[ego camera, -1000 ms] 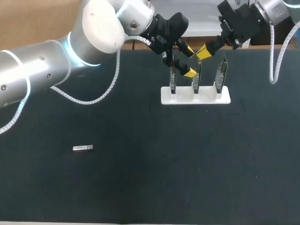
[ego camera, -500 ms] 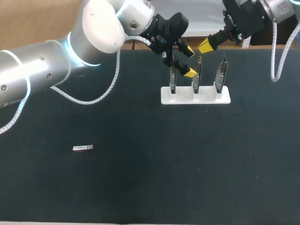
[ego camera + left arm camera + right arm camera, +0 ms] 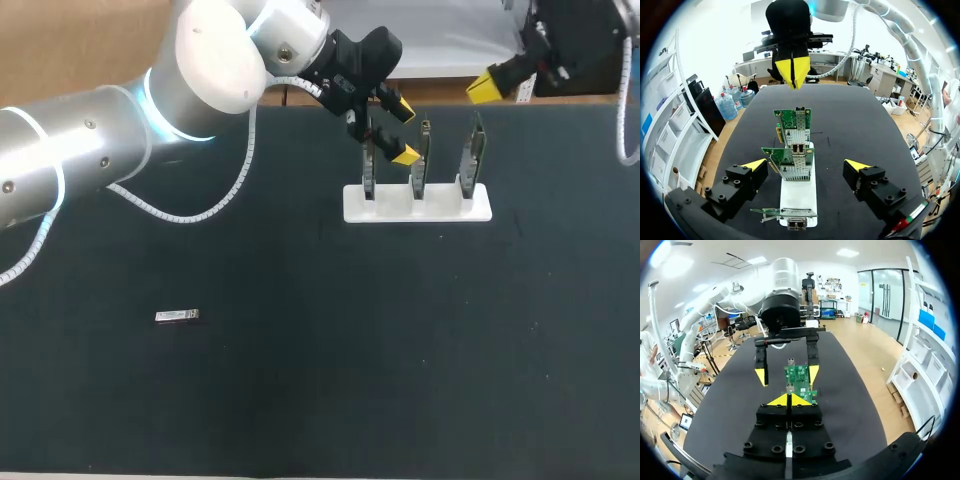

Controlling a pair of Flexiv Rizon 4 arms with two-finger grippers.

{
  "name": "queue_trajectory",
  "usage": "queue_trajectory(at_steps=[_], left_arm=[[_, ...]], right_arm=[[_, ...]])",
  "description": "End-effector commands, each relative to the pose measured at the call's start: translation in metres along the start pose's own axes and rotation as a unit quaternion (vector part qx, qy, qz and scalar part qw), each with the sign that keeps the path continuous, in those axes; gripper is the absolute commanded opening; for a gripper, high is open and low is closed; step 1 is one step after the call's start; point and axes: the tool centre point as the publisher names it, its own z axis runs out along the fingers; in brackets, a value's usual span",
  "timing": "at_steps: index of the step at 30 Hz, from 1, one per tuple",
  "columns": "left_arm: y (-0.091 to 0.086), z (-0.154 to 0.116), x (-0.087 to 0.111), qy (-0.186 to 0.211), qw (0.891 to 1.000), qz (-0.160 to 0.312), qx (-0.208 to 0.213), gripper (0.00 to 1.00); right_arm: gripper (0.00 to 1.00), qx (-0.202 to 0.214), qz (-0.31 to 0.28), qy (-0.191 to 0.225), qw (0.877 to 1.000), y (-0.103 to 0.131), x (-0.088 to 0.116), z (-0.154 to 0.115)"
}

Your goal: Pick up the optical module with the left hand, and insert it into the network port with the right hand.

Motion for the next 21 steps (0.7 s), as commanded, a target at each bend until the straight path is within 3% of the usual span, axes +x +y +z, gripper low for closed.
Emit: queue_trajectory(at_steps=[1, 8, 21], left_arm=[[0.001, 0.0, -0.001, 0.003, 1.0, -0.001, 0.001, 1.0], [0.001, 0.0, -0.001, 0.003, 1.0, -0.001, 0.001, 1.0], [0.001, 0.0, -0.001, 0.003, 1.0, -0.001, 0.001, 1.0]], right_arm=[[0.0, 0.001, -0.001, -0.007, 1.0, 0.005, 0.011, -0.016], [0.0, 0.002, 0.003, -0.003, 1.0, 0.011, 0.025, -0.03], [0.0, -0.021, 0.001, 0.001, 1.0, 0.014, 0.037, -0.031]])
